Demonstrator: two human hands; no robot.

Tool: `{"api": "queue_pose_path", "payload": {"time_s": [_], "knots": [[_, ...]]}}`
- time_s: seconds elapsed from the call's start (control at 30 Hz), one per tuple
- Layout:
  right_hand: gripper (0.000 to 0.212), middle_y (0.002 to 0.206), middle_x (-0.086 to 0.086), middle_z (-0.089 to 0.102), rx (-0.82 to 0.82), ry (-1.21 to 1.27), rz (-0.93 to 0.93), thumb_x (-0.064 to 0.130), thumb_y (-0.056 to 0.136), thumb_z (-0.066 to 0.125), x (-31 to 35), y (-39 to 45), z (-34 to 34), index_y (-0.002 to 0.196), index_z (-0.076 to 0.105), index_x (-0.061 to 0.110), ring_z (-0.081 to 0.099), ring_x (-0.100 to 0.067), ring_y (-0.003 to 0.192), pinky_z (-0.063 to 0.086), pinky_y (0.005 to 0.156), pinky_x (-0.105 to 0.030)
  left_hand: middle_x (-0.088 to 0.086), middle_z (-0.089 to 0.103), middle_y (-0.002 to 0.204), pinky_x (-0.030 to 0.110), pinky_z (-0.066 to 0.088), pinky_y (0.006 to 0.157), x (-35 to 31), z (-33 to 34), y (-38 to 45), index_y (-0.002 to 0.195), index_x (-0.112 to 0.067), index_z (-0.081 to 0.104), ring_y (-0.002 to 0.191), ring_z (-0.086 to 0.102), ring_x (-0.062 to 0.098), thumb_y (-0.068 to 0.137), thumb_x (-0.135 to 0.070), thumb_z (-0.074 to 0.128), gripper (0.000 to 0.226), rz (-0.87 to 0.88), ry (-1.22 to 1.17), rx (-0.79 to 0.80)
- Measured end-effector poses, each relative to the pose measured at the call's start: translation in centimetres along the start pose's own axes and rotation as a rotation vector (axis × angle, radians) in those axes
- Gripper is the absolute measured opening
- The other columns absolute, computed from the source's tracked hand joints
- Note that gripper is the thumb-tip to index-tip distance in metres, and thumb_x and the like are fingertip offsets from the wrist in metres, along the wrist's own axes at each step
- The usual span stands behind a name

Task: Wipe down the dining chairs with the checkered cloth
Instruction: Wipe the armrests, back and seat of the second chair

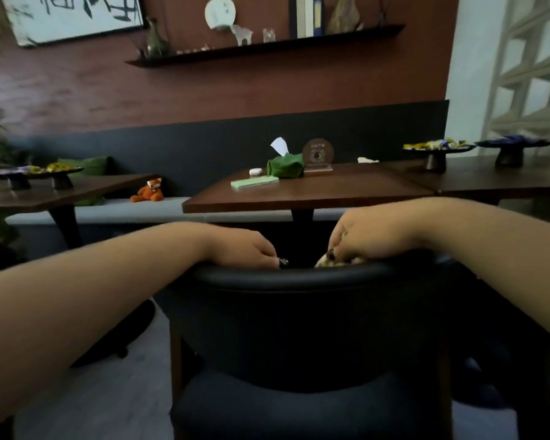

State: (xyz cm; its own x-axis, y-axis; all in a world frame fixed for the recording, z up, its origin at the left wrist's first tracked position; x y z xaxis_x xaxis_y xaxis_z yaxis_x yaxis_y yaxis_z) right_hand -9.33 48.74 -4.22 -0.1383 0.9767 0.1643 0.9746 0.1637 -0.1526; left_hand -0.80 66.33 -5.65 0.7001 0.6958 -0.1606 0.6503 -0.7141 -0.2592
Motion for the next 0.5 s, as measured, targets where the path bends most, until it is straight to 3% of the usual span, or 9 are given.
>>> {"api": "queue_pose_path", "payload": {"time_s": [0.07, 0.1, 0.2, 0.33, 0.43, 0.5], "knots": [[0.022, 0.104, -0.007, 0.064, 0.158, -0.143, 0.069, 0.011, 0.096, 0.049, -0.1, 1.9, 0.9, 0.108, 0.066, 0.003, 0.057, -0.011, 0.085, 0.042, 0.076, -0.016, -0.005, 0.062, 0.114, 0.021, 0.04, 0.089, 0.1, 0.2, 0.3, 0.123, -0.017, 0.063, 0.109, 0.056, 0.011, 0.103, -0.031, 0.043, 0.031, 0.031, -0.003, -0.019], [0.023, 0.109, -0.009, 0.063, 0.203, -0.178, 0.097, 0.012, 0.097, 0.049, -0.3, 2.5, 1.3, 0.11, 0.065, 0.004, 0.057, -0.015, 0.085, 0.042, 0.076, -0.017, -0.005, 0.063, 0.117, 0.021, 0.041, 0.092, 0.2, 0.2, 0.3, 0.124, -0.018, 0.063, 0.109, 0.056, 0.01, 0.102, -0.03, 0.044, 0.031, 0.046, -0.018, -0.044], [0.021, 0.102, 0.002, 0.068, 0.146, -0.148, 0.099, 0.018, 0.095, 0.052, -1.0, 3.1, 1.3, 0.103, 0.071, 0.016, 0.062, -0.013, 0.089, 0.048, 0.085, -0.024, -0.005, 0.064, 0.119, 0.022, 0.041, 0.095, 0.6, 0.4, 0.4, 0.125, -0.021, 0.063, 0.108, 0.057, 0.009, 0.1, -0.028, 0.048, 0.029, 0.03, -0.022, -0.11], [0.02, 0.077, 0.007, 0.065, 0.185, -0.119, 0.142, 0.029, 0.093, 0.054, -1.1, 2.8, 1.7, 0.088, 0.071, 0.019, 0.062, -0.012, 0.077, 0.049, 0.07, -0.025, -0.01, 0.063, 0.117, 0.023, 0.043, 0.097, 0.7, 1.0, 1.0, 0.123, -0.029, 0.061, 0.106, 0.057, 0.007, 0.098, -0.036, 0.051, 0.029, -0.002, -0.044, 0.055], [0.026, 0.084, 0.002, 0.066, 0.198, -0.122, 0.173, 0.037, 0.093, 0.049, -1.0, 2.4, 1.9, 0.09, 0.068, 0.019, 0.063, -0.016, 0.08, 0.053, 0.076, -0.03, -0.014, 0.061, 0.12, 0.023, 0.044, 0.096, 1.0, 1.3, 1.1, 0.126, -0.036, 0.056, 0.108, 0.056, 0.004, 0.096, -0.047, 0.048, 0.033, -0.031, -0.08, 0.133], [0.026, 0.083, 0.002, 0.062, 0.237, -0.098, 0.203, 0.036, 0.096, 0.045, -0.9, 2.1, 2.0, 0.089, 0.063, 0.02, 0.061, -0.016, 0.076, 0.053, 0.071, -0.033, -0.013, 0.059, 0.126, 0.022, 0.043, 0.095, 1.0, 1.5, 0.9, 0.132, -0.037, 0.051, 0.112, 0.055, 0.005, 0.096, -0.05, 0.047, 0.038, -0.048, -0.128, 0.159]]}}
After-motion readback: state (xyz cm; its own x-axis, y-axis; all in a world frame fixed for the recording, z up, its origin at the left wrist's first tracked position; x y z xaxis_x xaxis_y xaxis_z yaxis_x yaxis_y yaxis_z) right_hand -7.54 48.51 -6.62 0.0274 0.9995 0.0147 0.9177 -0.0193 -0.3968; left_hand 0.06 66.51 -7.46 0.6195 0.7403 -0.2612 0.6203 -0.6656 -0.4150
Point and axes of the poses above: each hand's wrist, its own y-axis towards the middle knuckle, its own z-axis out of the palm, x = y × z, the point moved 1 cm from there along y, towards the middle knuckle
